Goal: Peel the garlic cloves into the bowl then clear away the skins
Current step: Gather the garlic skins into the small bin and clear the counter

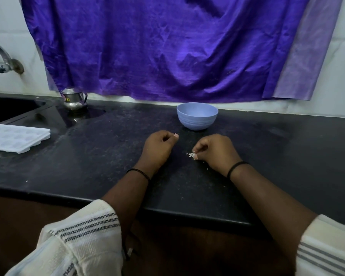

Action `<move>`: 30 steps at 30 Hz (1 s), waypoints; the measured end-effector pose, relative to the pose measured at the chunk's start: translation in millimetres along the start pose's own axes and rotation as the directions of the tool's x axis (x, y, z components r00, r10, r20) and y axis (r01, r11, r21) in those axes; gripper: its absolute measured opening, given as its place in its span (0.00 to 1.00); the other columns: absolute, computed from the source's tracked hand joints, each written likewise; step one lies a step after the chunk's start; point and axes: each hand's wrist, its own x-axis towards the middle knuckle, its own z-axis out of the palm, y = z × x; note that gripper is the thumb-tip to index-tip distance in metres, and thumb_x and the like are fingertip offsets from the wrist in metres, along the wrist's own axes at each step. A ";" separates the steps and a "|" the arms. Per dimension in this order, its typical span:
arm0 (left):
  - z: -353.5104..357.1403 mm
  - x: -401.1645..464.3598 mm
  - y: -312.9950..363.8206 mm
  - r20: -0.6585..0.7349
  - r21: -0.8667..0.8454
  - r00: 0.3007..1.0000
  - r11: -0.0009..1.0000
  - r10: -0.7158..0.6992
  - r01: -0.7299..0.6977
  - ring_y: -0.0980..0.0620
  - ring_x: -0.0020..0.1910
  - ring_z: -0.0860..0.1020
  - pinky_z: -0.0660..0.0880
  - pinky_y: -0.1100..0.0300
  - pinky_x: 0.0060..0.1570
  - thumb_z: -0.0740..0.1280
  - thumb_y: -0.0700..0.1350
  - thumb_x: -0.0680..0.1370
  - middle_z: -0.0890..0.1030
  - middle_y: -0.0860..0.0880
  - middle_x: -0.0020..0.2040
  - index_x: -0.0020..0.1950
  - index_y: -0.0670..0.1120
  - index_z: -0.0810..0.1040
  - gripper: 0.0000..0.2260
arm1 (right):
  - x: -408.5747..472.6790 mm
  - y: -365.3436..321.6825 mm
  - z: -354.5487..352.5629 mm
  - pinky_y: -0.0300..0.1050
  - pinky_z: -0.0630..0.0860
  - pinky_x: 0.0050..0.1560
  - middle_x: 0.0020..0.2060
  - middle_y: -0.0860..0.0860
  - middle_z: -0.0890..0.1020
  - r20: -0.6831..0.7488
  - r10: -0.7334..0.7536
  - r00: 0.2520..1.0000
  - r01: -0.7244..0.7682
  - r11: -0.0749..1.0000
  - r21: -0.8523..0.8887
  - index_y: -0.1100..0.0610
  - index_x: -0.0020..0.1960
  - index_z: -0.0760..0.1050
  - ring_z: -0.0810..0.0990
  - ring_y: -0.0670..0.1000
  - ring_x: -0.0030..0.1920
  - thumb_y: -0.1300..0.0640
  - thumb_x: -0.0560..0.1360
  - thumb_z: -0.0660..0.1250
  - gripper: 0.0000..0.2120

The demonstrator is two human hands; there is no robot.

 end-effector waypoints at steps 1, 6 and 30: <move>0.3 0.5 -0.1 0.002 0.000 1.000 1.000 -0.006 0.006 0.54 0.35 0.76 0.73 0.59 0.38 0.68 0.49 0.80 0.80 0.48 0.37 0.45 0.43 0.81 0.10 | 2.6 0.5 0.8 0.37 0.75 0.47 0.36 0.45 0.83 -0.023 0.004 1.000 -0.003 0.999 0.033 0.54 0.44 0.85 0.81 0.43 0.39 0.62 0.72 0.76 0.04; 3.0 4.6 -5.0 -0.014 -0.035 1.000 0.999 -0.020 0.019 0.54 0.31 0.76 0.75 0.57 0.36 0.69 0.49 0.79 0.81 0.47 0.34 0.44 0.44 0.82 0.10 | -4.7 20.0 -14.0 0.26 0.71 0.42 0.40 0.43 0.84 -0.016 -0.054 0.998 0.055 0.996 0.075 0.50 0.46 0.84 0.79 0.37 0.39 0.60 0.71 0.77 0.07; 2.8 6.4 -4.7 -0.029 -0.007 1.000 1.000 -0.008 0.008 0.53 0.35 0.77 0.75 0.57 0.39 0.68 0.48 0.80 0.82 0.45 0.40 0.46 0.42 0.82 0.10 | -17.6 32.4 -17.6 0.28 0.69 0.39 0.37 0.42 0.82 0.035 -0.188 0.981 0.186 0.981 0.063 0.47 0.42 0.85 0.78 0.37 0.37 0.58 0.70 0.76 0.06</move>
